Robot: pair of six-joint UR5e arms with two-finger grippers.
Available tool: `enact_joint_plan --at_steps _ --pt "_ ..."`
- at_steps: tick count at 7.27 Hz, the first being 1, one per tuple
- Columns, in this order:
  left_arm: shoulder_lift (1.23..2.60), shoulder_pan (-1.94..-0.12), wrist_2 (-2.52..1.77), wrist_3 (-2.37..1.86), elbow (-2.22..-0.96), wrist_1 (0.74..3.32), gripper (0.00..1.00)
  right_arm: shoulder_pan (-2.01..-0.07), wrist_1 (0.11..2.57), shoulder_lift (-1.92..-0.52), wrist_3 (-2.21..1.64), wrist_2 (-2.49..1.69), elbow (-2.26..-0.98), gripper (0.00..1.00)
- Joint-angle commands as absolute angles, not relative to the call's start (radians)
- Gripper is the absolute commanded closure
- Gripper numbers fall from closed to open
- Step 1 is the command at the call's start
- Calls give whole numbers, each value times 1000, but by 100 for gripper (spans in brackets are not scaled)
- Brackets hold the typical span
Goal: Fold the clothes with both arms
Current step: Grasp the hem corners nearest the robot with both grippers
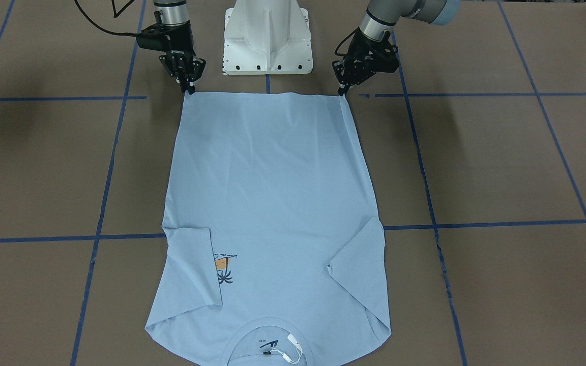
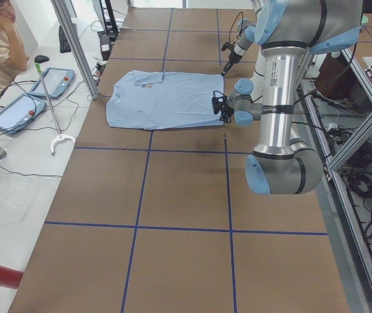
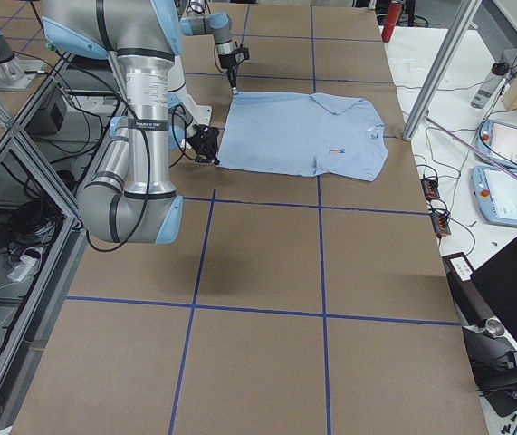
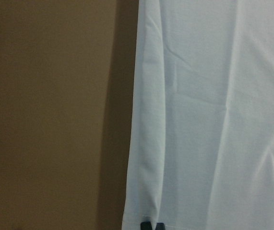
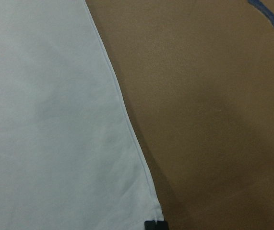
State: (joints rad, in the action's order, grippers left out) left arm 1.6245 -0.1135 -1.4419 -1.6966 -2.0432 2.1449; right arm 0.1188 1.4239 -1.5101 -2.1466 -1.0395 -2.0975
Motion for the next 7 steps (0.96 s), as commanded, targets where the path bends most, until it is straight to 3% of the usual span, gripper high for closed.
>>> enact_joint_plan --at_steps 1,3,4,5,7 --pt "1624 -114 -1442 -1697 -2043 2146 100 118 1425 -1514 -2146 -1040 -2098 100" --pt "1620 -115 -1442 -1695 -2081 2143 100 110 1427 -1511 -2137 -1004 -2121 100" --pt "1602 -121 -1465 -1692 -2162 2135 100 106 1509 -1517 -2125 -999 -2210 100" --pt "1576 -121 -1476 -1692 -2268 2070 100 132 1695 -1516 -2123 -1005 -2365 100" --pt "1585 -121 -1607 -1693 -2606 1721 100 225 1959 -1511 -2123 -1017 -2665 100"
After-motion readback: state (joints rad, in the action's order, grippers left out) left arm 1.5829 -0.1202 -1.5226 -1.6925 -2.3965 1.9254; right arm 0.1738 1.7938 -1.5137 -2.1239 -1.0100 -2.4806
